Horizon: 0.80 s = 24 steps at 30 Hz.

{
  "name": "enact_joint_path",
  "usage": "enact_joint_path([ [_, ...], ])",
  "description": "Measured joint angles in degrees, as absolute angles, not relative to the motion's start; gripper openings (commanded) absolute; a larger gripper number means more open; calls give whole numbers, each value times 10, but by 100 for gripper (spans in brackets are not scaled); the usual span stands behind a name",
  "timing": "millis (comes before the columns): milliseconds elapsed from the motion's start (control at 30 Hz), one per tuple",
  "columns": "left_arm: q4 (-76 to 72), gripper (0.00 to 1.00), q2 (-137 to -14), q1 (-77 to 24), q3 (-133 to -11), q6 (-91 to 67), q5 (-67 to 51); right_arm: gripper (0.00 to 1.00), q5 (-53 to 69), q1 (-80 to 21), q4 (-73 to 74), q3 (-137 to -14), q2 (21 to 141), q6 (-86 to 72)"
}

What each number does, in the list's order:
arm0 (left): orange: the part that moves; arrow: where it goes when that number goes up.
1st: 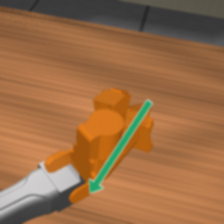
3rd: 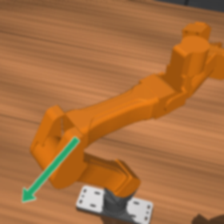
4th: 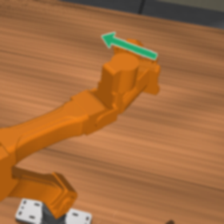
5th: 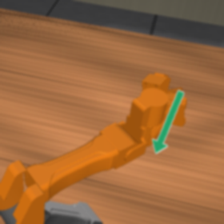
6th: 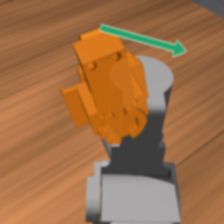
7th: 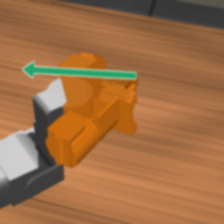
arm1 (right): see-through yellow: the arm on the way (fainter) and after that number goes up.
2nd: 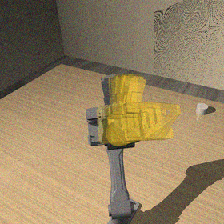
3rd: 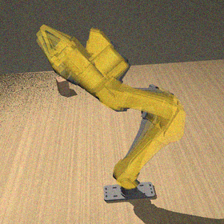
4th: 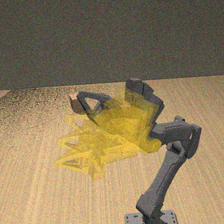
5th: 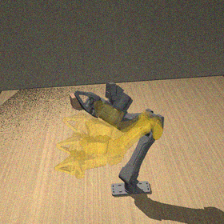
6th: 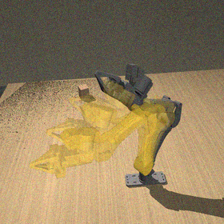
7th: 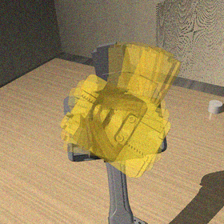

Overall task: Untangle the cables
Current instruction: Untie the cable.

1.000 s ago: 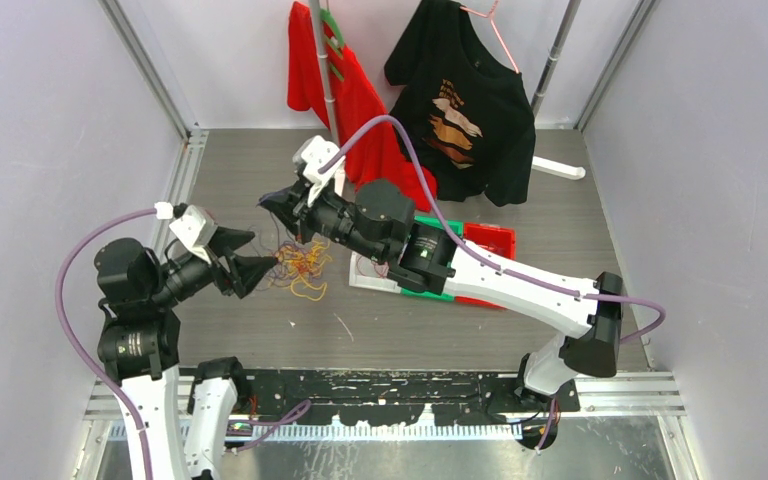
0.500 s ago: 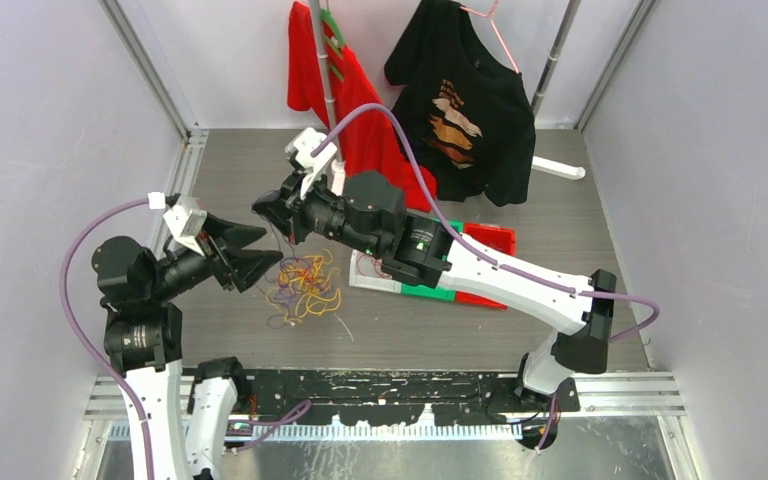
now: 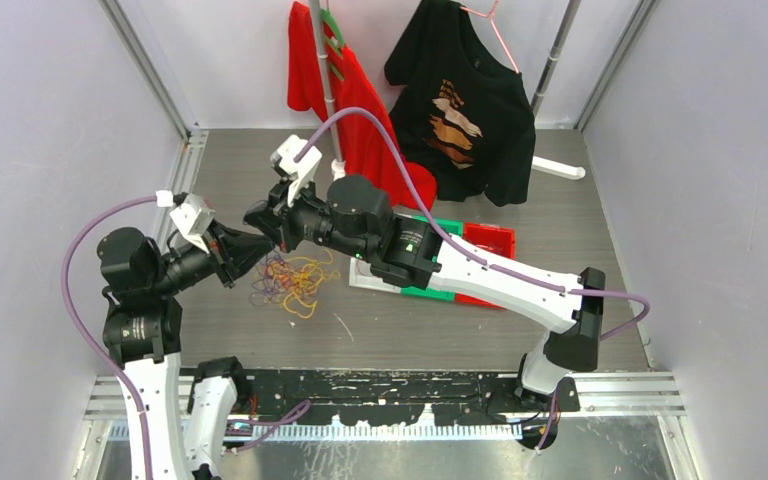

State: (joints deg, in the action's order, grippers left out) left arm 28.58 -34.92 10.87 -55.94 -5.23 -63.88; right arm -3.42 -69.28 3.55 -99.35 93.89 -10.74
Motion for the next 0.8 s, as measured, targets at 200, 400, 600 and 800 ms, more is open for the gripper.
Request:
enact_joint_path([
  [200,349,13,-339,109,-565,23,-640,1,-38,-693,36,-981,936,-105],
  [400,354,35,-331,109,-564,35,-606,1,-37,-693,35,-980,935,-117],
  [600,326,47,-340,109,-535,-14,-550,1,-27,-693,34,-980,935,-147],
  [800,298,15,-369,109,-531,-62,-505,1,-22,-693,30,-978,935,-168],
])
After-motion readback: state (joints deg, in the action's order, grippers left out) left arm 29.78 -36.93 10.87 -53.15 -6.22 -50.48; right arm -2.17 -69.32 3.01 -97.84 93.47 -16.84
